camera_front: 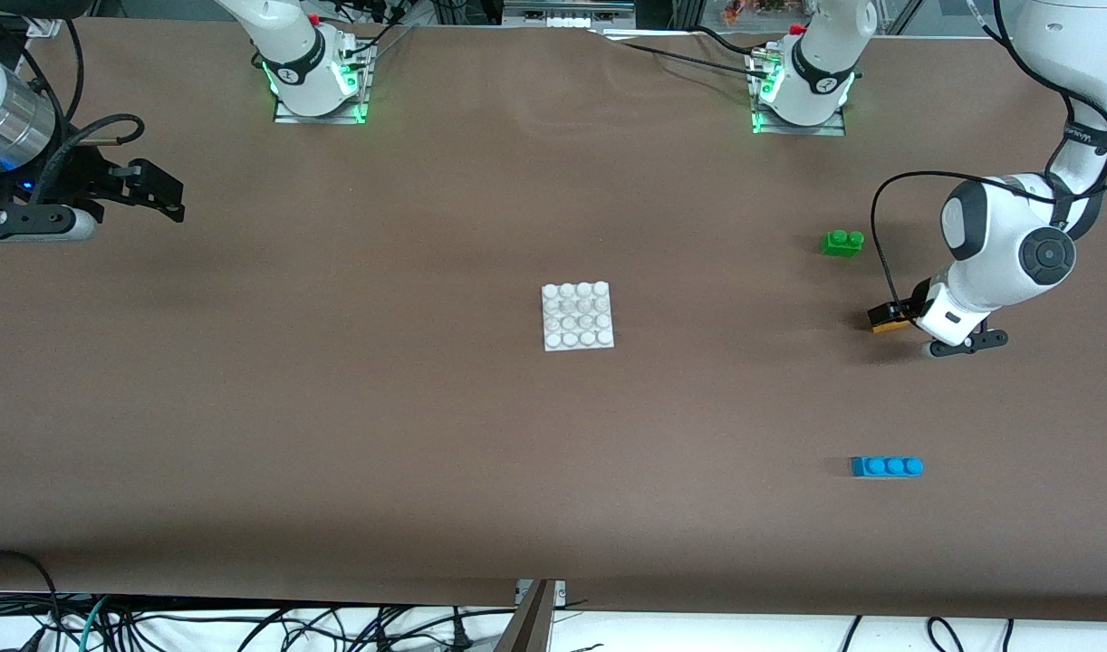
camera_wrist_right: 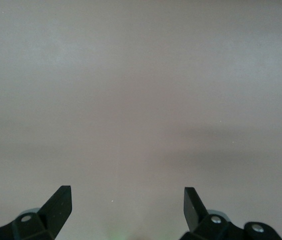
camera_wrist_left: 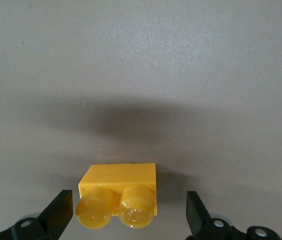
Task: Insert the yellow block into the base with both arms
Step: 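Reach the left gripper to the yellow brick and grasp it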
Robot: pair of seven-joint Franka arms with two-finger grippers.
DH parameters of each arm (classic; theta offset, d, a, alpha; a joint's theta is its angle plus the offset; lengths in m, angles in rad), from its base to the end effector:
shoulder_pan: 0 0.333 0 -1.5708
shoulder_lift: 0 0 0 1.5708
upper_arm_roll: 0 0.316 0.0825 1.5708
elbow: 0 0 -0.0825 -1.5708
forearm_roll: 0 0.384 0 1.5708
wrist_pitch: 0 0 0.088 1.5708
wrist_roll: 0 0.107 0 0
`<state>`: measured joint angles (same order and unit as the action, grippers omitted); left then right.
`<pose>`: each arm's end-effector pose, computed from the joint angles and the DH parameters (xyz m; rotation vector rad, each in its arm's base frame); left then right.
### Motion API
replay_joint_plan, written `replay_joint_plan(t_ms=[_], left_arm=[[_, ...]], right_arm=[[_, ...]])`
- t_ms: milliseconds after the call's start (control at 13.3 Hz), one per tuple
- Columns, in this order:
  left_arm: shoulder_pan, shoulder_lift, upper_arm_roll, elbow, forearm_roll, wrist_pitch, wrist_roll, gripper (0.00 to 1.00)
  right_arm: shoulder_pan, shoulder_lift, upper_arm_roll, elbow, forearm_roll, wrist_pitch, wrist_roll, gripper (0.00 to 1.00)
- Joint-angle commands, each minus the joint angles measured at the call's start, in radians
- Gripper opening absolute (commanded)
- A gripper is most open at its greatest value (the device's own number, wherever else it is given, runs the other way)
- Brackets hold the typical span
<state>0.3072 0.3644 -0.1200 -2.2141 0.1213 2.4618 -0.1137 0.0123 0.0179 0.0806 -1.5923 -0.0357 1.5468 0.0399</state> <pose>0.5306 0.0990 0.2031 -3.0963 -0.3226 0.1761 0.5541 0.0473 0.6025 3.1007 0.0827 -0.0945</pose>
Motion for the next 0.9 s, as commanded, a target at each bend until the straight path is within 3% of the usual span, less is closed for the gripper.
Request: replay_joint_plan(t_ms=[0, 301, 527, 753, 828], left_arm=[[0.004, -0.016, -0.001, -0.015, 0.028, 0.013, -0.006, 1.00], [0.006, -0.025, 0.000, -0.019, 0.029, 0.009, -0.003, 0.99], [0.007, -0.018, 0.002, -0.021, 0.028, 0.011, -0.004, 0.89], [0.007, -0.021, 0.003, -0.021, 0.028, 0.011, -0.006, 0.73], [0.007, -0.021, 0.003, -0.021, 0.028, 0.011, -0.006, 0.63]], right_arm=[[-0.014, 0.005, 0.001, 0.017, 0.002, -0.007, -0.034, 0.99], [-0.014, 0.005, 0.001, 0.017, 0.003, -0.007, -0.034, 0.99], [-0.014, 0.005, 0.001, 0.017, 0.003, -0.005, -0.034, 0.99], [-0.014, 0.005, 0.001, 0.015, 0.003, -0.005, -0.034, 0.99], [-0.014, 0.005, 0.001, 0.017, 0.003, -0.005, -0.034, 0.99]])
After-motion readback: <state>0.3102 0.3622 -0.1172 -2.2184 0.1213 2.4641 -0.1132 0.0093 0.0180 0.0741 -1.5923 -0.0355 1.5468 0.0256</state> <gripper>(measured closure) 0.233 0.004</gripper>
